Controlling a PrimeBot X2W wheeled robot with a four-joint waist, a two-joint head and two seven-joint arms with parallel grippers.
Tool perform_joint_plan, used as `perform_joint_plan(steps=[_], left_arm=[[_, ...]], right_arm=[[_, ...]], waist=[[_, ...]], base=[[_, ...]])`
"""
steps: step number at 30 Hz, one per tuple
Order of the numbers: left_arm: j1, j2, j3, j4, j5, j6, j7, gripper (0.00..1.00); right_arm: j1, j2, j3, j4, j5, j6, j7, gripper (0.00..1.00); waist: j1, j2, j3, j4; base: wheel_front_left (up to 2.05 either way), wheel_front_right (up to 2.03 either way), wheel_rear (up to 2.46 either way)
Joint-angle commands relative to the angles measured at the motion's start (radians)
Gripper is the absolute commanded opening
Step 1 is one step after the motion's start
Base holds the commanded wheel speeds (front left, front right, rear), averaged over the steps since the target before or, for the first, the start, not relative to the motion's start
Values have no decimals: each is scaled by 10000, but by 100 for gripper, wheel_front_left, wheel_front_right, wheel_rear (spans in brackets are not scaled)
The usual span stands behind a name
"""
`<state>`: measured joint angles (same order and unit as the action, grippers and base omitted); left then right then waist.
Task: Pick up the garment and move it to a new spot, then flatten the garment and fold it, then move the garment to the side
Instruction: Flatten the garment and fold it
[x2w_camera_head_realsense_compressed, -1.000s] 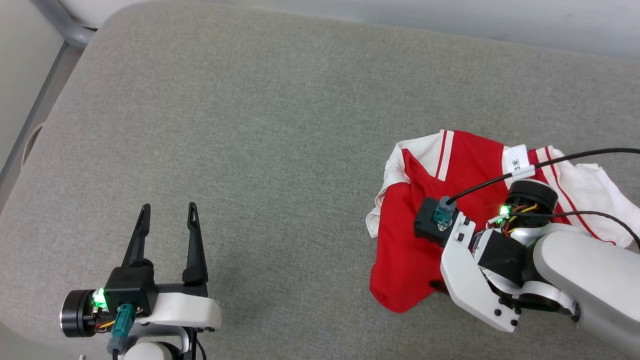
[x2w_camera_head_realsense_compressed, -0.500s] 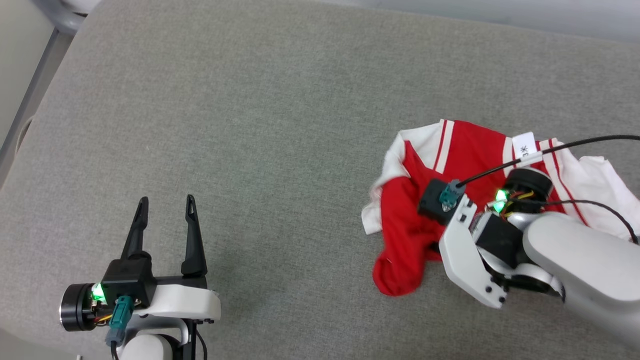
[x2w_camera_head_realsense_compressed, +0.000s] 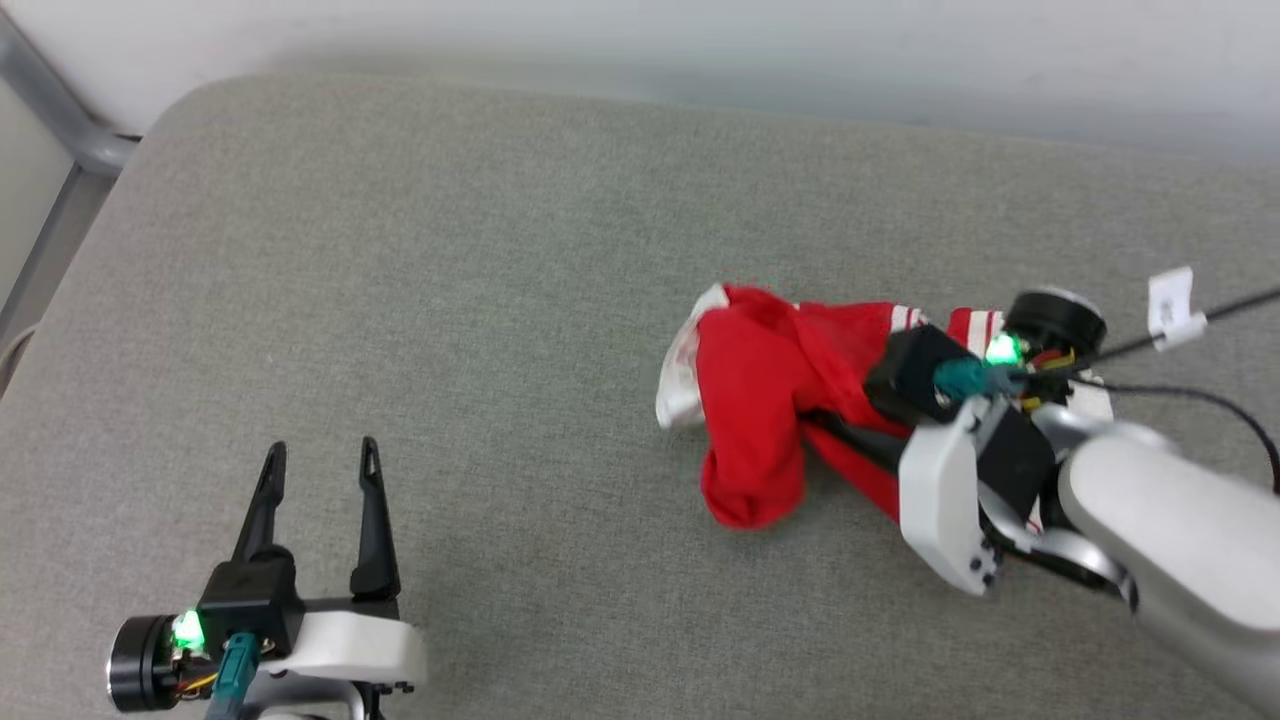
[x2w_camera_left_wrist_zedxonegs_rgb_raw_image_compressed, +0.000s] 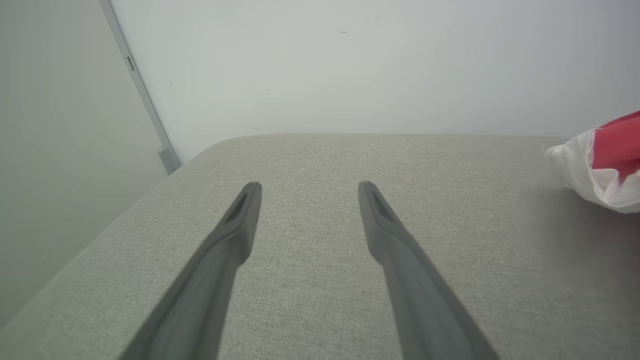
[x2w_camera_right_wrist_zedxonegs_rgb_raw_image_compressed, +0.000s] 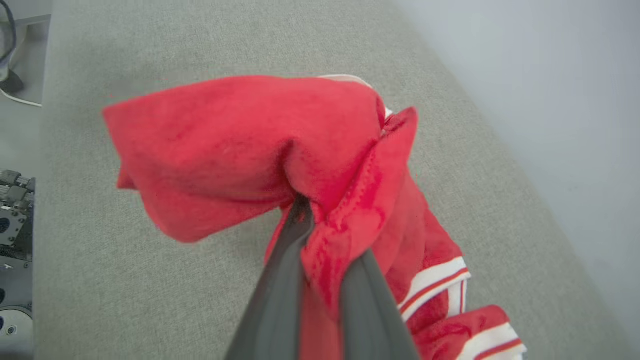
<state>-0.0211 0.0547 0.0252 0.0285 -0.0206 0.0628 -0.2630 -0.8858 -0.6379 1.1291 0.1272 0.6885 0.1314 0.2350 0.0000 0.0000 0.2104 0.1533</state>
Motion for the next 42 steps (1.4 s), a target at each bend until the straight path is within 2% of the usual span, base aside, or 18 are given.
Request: perform_joint_plan(steps=[1, 6, 13, 17, 21, 22, 23, 29, 36, 42], left_arm=[[148, 59, 57, -8, 51, 37, -24, 100], [511, 96, 204, 27, 10, 29, -24, 100], [756, 104, 263, 84, 45, -46, -24, 100], [798, 122, 264, 81, 81, -72, -24, 100], [815, 126, 232, 112, 95, -113, -24, 100], [840, 125, 226, 124, 98, -111, -24, 100], [872, 124, 224, 124, 101, -110, -24, 100], [1010, 142, 224, 85, 92, -123, -24, 100], [1165, 145, 178, -77, 151, -79, -24, 100], [1087, 157, 11, -182, 229, -79, -24, 100]], right_arm=[[218, -46, -130, -84, -101, -15, -120, 0], [2447, -386, -1074, -538, -526, -15, -390, 0], [5549, -494, -2510, -852, -1060, -15, -179, 0], [7017, -154, -3540, -437, -1186, -13, -190, 0], [7681, 215, -4337, -21, -1530, -16, -420, 0], [7801, 401, -4644, -14, -1544, -16, -598, 8], [7910, 583, -4932, -35, -1552, -16, -739, 100], [8575, 1161, -6854, -1064, -2367, -15, -1384, 100], [9509, 1762, -9049, -2905, -3263, -15, -1073, 100], [9857, 2903, -10590, -4036, -3980, -15, -1404, 100]], waist=[[0, 0, -178, -129], [0, 0, -587, -331], [0, 0, -872, -535], [0, 0, -954, -570], [0, 0, -977, -575], [0, 0, -1005, -584], [0, 0, -1036, -598], [0, 0, -1255, -655], [0, 0, -1425, -859], [0, 0, -1512, -966]], base=[[0, 0, 0], [0, 0, 0], [0, 0, 0], [0, 0, 0], [0, 0, 0], [0, 0, 0], [0, 0, 0], [0, 0, 0], [0, 0, 0], [0, 0, 0]])
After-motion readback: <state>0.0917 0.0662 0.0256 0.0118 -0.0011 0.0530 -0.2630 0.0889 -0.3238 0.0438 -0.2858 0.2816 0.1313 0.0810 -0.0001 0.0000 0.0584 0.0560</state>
